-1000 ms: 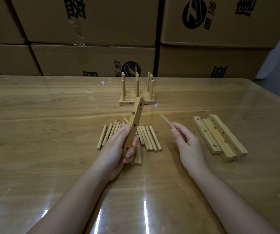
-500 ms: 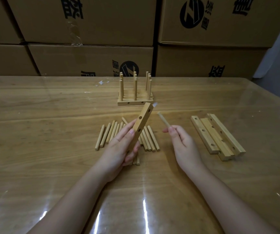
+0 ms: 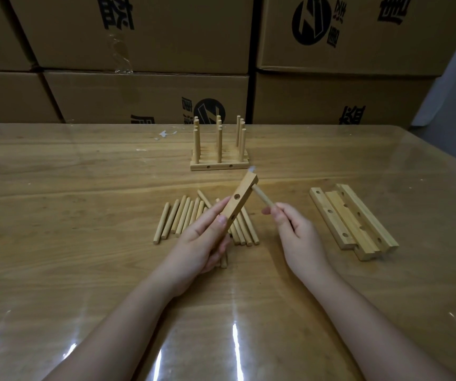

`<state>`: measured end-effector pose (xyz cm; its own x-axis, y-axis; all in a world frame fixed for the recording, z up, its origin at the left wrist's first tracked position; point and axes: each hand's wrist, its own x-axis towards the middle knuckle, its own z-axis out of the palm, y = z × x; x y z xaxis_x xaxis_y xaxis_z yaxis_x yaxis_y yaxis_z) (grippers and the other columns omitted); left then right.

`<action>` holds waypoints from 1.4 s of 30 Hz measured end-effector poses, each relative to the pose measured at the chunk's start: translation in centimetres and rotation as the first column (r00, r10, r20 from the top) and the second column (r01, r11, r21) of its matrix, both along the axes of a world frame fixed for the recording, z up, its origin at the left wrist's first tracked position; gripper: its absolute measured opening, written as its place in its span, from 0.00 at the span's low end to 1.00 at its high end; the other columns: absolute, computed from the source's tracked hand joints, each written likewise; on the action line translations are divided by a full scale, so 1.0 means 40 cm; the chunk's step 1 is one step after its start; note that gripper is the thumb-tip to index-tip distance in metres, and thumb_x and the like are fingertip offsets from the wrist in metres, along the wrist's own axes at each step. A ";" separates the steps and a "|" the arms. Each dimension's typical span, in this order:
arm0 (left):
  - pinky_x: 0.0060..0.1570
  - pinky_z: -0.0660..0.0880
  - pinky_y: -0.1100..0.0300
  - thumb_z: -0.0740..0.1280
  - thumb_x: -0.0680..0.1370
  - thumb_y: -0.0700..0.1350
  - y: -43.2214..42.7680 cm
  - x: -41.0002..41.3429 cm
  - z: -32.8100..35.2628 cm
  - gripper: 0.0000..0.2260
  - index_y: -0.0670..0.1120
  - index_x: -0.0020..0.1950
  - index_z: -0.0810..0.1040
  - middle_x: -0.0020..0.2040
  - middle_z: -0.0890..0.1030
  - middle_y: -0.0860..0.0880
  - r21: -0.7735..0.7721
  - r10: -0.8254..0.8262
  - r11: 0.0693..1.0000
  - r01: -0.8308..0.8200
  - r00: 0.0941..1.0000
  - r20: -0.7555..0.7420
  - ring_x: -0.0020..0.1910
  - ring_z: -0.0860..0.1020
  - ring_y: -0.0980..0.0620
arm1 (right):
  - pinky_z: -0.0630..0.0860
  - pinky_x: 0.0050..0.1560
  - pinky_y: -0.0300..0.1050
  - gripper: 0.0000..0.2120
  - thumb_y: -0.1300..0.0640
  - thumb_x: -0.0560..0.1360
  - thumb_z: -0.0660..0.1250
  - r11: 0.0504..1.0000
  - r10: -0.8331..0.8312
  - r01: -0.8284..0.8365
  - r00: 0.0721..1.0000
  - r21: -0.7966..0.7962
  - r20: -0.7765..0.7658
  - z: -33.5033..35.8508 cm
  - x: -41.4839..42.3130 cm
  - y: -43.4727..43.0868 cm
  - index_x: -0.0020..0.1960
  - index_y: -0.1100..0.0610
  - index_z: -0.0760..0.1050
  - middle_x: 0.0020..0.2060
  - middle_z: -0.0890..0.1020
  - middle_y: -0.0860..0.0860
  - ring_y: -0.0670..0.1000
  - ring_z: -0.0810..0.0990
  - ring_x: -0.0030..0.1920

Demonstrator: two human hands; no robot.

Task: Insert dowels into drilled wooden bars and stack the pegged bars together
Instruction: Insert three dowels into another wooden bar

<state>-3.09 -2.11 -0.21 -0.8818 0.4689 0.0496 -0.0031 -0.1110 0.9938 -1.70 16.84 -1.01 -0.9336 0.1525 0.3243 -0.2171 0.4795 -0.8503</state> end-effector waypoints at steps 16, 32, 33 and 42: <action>0.27 0.67 0.70 0.59 0.80 0.44 0.002 0.015 0.008 0.16 0.62 0.63 0.72 0.29 0.71 0.58 -0.137 0.153 0.972 -0.190 0.958 -0.241 0.28 0.69 0.62 | 0.70 0.36 0.34 0.12 0.51 0.79 0.57 0.966 -0.130 0.139 0.990 0.217 -0.052 -0.017 -0.006 0.009 0.57 0.49 0.77 0.43 0.80 0.43 0.41 0.75 0.42; 0.58 0.69 0.37 0.60 0.77 0.54 -0.002 0.015 0.013 0.17 0.67 0.64 0.70 0.55 0.69 0.64 -0.274 0.144 0.932 -0.238 0.936 -0.321 0.57 0.68 0.62 | 0.68 0.34 0.34 0.11 0.53 0.79 0.58 0.945 -0.138 0.162 0.985 0.285 -0.103 -0.018 0.000 0.010 0.55 0.50 0.78 0.39 0.77 0.41 0.39 0.73 0.39; 0.60 0.68 0.37 0.60 0.76 0.53 -0.001 0.016 0.015 0.17 0.67 0.64 0.70 0.55 0.67 0.65 -0.273 0.145 0.932 -0.237 0.936 -0.320 0.57 0.65 0.63 | 0.69 0.34 0.34 0.11 0.53 0.79 0.57 0.945 -0.137 0.160 0.985 0.284 -0.101 -0.017 0.001 0.010 0.55 0.50 0.78 0.39 0.77 0.41 0.38 0.73 0.39; 0.39 0.69 0.72 0.60 0.80 0.46 -0.002 0.017 0.011 0.17 0.67 0.64 0.68 0.52 0.74 0.61 -0.308 0.136 0.916 -0.257 0.922 -0.363 0.40 0.78 0.69 | 0.63 0.30 0.34 0.10 0.55 0.79 0.59 0.932 -0.137 0.177 0.980 0.317 -0.143 -0.011 0.009 0.007 0.54 0.53 0.79 0.37 0.76 0.43 0.41 0.71 0.35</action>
